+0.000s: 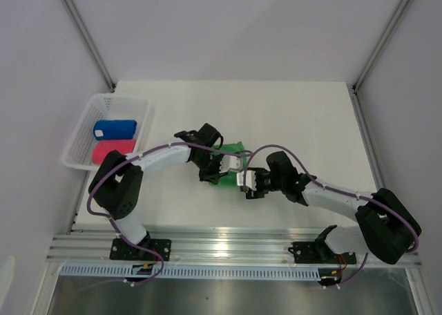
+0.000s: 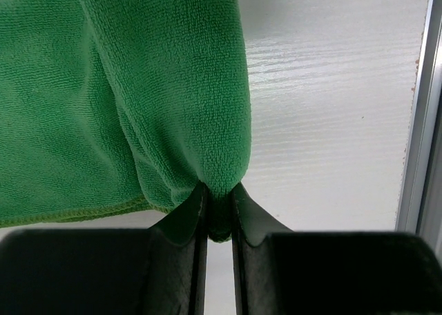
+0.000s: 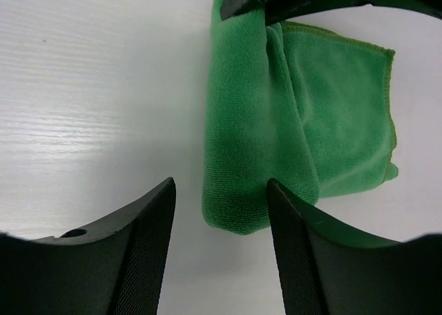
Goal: Roll the towels
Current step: Roll the towel
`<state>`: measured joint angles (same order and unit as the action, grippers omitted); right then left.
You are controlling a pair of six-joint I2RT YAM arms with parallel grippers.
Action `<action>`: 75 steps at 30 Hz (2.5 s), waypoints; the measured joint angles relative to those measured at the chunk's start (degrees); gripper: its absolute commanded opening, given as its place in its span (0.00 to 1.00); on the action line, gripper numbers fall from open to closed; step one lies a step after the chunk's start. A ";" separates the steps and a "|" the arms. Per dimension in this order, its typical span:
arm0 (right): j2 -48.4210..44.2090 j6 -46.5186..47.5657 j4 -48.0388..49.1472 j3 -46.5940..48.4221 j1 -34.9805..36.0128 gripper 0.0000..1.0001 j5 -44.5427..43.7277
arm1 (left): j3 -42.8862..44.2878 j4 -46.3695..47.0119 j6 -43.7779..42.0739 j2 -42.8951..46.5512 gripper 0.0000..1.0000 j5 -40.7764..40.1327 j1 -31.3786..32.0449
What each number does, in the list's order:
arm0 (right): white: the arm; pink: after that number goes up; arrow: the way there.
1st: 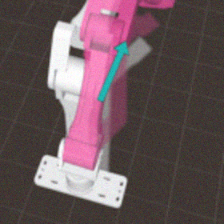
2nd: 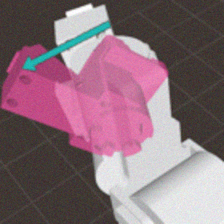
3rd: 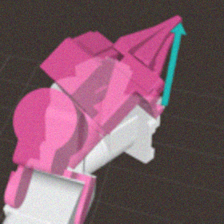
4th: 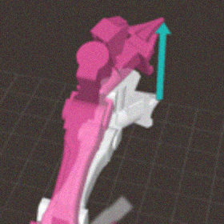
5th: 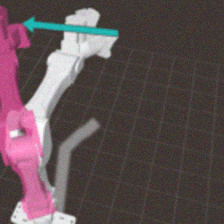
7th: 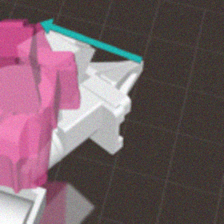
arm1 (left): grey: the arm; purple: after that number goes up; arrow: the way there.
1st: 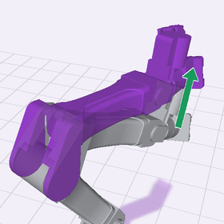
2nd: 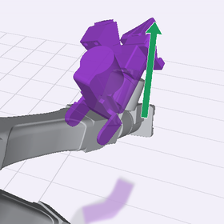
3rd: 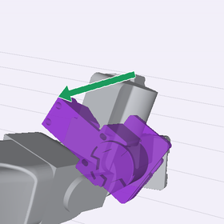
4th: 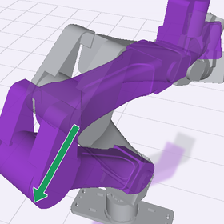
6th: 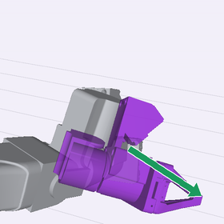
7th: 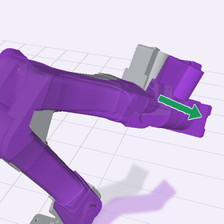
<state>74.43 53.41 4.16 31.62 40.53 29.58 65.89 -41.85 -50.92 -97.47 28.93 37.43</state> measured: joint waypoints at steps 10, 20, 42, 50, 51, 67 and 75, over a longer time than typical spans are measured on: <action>4.94 1.18 8.66 -2.60 1.31 0.59 -5.33 | 0.20 -0.94 -0.02 -0.55 0.01 0.48 -0.11; 6.62 1.84 4.94 0.07 2.16 0.09 -6.34 | 0.35 -1.70 1.11 -1.49 0.03 2.49 -1.25; 7.06 -12.83 -16.76 10.93 3.30 0.00 2.19 | -0.42 -6.97 6.93 0.33 0.15 8.46 -2.27; 8.07 -16.63 -15.63 10.93 3.41 0.00 2.38 | 1.40 -8.02 7.28 -0.02 0.15 8.79 -2.62; 8.07 -16.74 -15.65 10.93 3.43 0.00 2.38 | 1.40 -8.04 7.26 -0.04 0.15 8.79 -2.64; 8.20 -16.79 -16.90 11.30 3.37 0.00 3.72 | 0.74 -7.98 7.15 -0.07 0.20 8.76 -2.80; 10.93 -16.79 -18.18 13.46 1.62 0.00 7.06 | 0.42 -5.99 8.85 -0.04 0.27 6.75 -4.02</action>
<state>85.36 36.62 -14.02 45.08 42.15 36.64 66.30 -47.83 -42.06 -97.51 35.68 33.41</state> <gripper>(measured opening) 0.033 0.254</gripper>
